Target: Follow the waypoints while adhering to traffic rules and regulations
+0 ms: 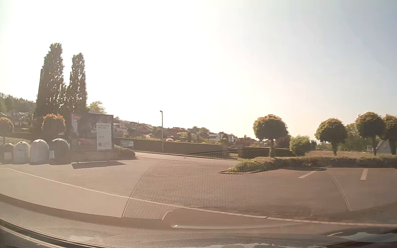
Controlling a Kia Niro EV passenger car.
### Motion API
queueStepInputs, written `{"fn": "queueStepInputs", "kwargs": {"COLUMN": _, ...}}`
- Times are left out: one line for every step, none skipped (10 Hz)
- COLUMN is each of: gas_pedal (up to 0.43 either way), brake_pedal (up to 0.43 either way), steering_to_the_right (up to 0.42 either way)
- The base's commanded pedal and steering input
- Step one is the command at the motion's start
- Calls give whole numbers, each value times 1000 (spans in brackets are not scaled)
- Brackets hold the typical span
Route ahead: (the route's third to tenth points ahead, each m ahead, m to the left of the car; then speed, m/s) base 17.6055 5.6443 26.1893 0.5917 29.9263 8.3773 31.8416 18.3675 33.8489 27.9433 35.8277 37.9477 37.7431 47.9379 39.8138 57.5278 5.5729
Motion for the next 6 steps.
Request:
{"fn": "queueStepInputs", "kwargs": {"gas_pedal": 0, "brake_pedal": 0, "steering_to_the_right": -310}}
{"fn": "queueStepInputs", "kwargs": {"gas_pedal": 0, "brake_pedal": 0, "steering_to_the_right": -300}}
{"fn": "queueStepInputs", "kwargs": {"gas_pedal": 8, "brake_pedal": 0, "steering_to_the_right": -286}}
{"fn": "queueStepInputs", "kwargs": {"gas_pedal": 39, "brake_pedal": 0, "steering_to_the_right": -267}}
{"fn": "queueStepInputs", "kwargs": {"gas_pedal": 67, "brake_pedal": 0, "steering_to_the_right": -242}}
{"fn": "queueStepInputs", "kwargs": {"gas_pedal": 79, "brake_pedal": 0, "steering_to_the_right": -221}}
